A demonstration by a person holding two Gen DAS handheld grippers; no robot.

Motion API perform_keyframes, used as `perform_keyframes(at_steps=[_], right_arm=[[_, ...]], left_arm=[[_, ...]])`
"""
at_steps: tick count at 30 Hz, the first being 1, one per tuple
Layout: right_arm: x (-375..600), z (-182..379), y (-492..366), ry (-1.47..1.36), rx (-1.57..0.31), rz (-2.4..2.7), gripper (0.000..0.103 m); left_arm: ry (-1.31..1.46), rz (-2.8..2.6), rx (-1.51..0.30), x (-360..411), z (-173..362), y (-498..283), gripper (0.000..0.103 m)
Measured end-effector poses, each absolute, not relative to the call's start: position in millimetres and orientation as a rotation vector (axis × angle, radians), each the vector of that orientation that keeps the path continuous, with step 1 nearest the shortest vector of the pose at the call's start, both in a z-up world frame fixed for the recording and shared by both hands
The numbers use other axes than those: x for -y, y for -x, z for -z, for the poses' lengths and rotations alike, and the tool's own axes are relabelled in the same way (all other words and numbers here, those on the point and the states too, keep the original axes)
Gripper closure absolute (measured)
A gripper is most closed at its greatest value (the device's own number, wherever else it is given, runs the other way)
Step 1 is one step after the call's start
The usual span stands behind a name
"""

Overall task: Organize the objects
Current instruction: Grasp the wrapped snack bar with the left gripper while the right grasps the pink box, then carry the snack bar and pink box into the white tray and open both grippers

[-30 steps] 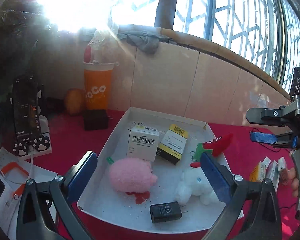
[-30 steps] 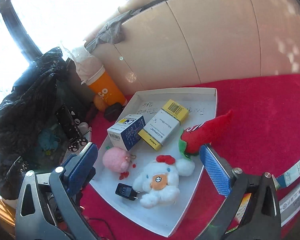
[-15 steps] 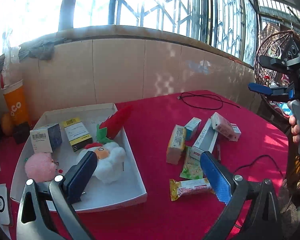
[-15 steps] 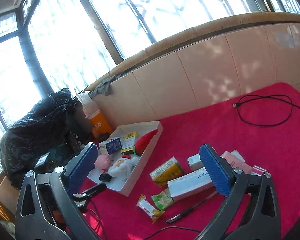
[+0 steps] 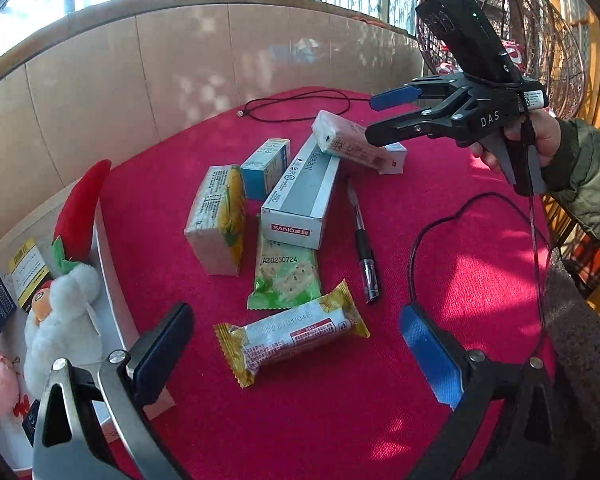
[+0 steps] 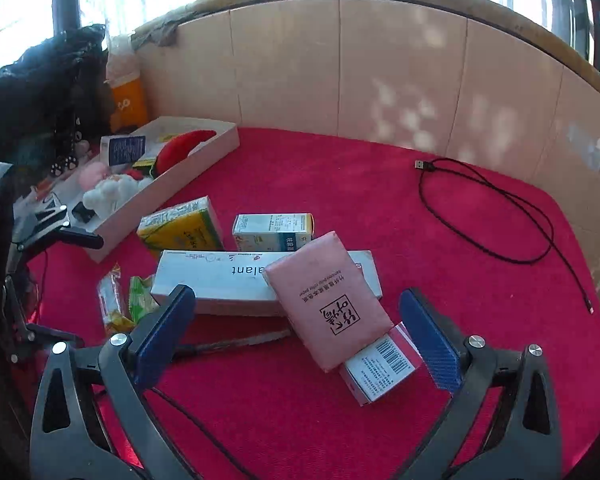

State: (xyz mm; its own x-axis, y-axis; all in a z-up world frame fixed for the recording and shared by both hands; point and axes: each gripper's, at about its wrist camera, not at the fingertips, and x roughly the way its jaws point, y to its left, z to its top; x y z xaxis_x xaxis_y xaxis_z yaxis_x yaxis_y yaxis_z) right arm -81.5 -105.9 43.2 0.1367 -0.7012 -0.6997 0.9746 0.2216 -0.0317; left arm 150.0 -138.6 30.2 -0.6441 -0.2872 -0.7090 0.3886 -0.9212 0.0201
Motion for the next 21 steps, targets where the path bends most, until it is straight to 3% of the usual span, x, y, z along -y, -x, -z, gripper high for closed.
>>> perform_keyframes(at_steps=[4,7,8,9,11,12,15,16,18,21], right_arm=[[128.7,-24.7,64.5,-0.432,-0.884,1.259,0.000],[142.2,-14.7,65.5,-0.478,-0.919,1.246,0.001],[145.0,-12.4,66.8,-0.506,-0.912,1.241,0.004],[146.2,-10.5,68.0,-0.526,-0.904,1.235,0.015],[143.6,-9.6,66.8,-0.515,-0.905,1.247,0.029],[141.0,-11.1,66.3,-0.511,-0.905,1.248,0.038],[130.8,-18.6,65.0,-0.530,-0.884,1.214,0.050],[126.9,-20.9,63.6,-0.536,-0.871,1.201,0.051],[117.7,-25.2,61.7,-0.538,-0.841,1.200,0.052],[103.5,-31.2,61.0,-0.562,-0.761,1.200,0.053]], left_arm=[[-1.110,2.536,-0.113,135.5,-24.8,-147.7,0.000],[-1.129,2.529,-0.123,138.8,-22.6,-142.0,0.000],[-1.136,2.527,-0.120,139.5,-21.9,-139.4,0.000],[-1.150,2.526,-0.114,140.2,-20.8,-136.0,0.000],[-1.195,2.522,-0.113,140.1,-16.9,-131.7,0.010],[-1.218,2.522,-0.126,142.2,-14.2,-129.0,0.030],[-1.215,2.539,-0.143,137.1,-16.1,-135.0,0.045],[-1.217,2.556,-0.172,135.5,-18.2,-138.1,0.047],[-1.209,2.573,-0.203,129.6,-19.7,-143.2,0.076],[-1.202,2.567,-0.191,118.2,-18.1,-145.6,0.082]])
